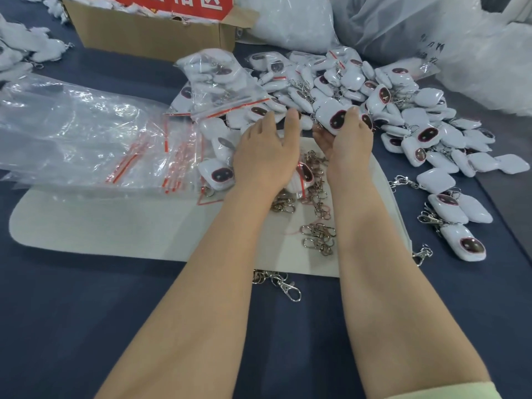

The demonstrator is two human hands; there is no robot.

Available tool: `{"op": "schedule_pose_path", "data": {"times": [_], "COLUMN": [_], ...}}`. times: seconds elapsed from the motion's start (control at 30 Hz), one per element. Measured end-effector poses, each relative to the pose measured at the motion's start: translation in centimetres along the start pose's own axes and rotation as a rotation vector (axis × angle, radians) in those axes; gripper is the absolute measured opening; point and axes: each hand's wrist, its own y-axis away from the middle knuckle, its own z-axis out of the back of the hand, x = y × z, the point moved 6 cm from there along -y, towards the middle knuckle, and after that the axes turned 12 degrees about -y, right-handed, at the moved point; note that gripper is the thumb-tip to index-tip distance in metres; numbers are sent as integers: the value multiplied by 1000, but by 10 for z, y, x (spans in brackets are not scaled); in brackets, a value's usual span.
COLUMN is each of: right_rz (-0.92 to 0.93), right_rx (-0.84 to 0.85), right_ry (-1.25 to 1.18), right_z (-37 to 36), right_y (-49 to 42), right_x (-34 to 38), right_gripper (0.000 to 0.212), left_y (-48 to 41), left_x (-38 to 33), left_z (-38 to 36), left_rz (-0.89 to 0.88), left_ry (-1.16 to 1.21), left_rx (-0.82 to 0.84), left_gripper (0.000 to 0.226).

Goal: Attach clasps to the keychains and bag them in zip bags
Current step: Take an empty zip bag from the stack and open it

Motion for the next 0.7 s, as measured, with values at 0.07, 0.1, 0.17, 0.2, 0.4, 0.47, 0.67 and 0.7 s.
{"op": "schedule_pose_path", "data": {"times": [0.07,0.1,0.17,0.2,0.4,0.47,0.67,0.7], "right_rz": [-1,-2,2,10,77,74,60,55], "right_rx": [6,8,8,10,31,34,37,35], "right_ry": [5,4,18,33,182,197,188,189], "right_z": [0,-1,-1,-1,0,0,-1,-1], "right_y": [-1,0,-1,-1,-6,-6,-4,-4], "right_x": [0,-1,-1,-1,-2,-2,-1,-1], "right_gripper": [32,32,32,32,24,29,21,19], "left_y": [-1,0,1,2,6,4,2,3], "left_x": [2,2,0,-1,-21,-16,-4,-5], "left_z": [-2,-3,-7,-8,-3,-5,-10,-8], "left_rz": [15,9,7,3,-260,-210,-46,-37], "left_ry": [-89,-199,-350,-377,-268,-288,-300,-248], "left_rx": [-2,-10,-26,-38,-116,-79,93,92], "left_gripper": [64,63,59,57,56,51,67,68]}}
